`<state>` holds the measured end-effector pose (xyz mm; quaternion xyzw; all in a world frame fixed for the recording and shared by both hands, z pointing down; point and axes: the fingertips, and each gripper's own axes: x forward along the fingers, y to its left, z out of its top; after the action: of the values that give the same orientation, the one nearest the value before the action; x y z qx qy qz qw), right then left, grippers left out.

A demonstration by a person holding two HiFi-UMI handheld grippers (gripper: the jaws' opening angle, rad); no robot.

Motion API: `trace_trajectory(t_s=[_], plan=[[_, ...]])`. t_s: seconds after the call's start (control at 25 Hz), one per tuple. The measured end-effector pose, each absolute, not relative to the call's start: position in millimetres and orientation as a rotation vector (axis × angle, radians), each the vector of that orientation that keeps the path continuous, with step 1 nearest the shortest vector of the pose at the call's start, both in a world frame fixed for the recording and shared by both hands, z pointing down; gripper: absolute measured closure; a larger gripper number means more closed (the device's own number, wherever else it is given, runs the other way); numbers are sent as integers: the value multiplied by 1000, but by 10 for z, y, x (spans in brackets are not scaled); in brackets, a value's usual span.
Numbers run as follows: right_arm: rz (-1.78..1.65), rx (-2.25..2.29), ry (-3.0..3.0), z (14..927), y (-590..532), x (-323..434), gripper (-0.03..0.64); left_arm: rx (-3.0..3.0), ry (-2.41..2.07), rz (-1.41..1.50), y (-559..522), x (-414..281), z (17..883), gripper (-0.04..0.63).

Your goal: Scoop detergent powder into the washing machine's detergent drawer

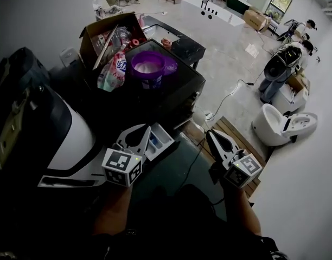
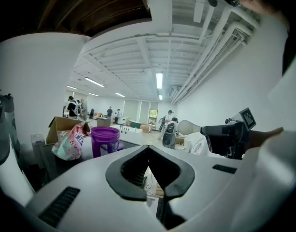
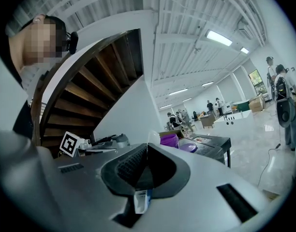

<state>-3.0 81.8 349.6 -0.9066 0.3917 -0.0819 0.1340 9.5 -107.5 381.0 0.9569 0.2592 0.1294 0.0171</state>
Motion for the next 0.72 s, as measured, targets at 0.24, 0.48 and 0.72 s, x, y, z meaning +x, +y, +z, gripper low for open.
trace_trajectory(t_s=[0.24,0.48,0.72], plan=[[-248,-2591,1157,3556,801,199,597,2980,776,438,-1081,240,3869,588],[-257,-2539,1191,3601,940,680,597,3003,686,467,-1034,594,3843,588],[-264,-2486,1264,3610,1113,1251,597,3024,604,504,-839,1045,3838,588]])
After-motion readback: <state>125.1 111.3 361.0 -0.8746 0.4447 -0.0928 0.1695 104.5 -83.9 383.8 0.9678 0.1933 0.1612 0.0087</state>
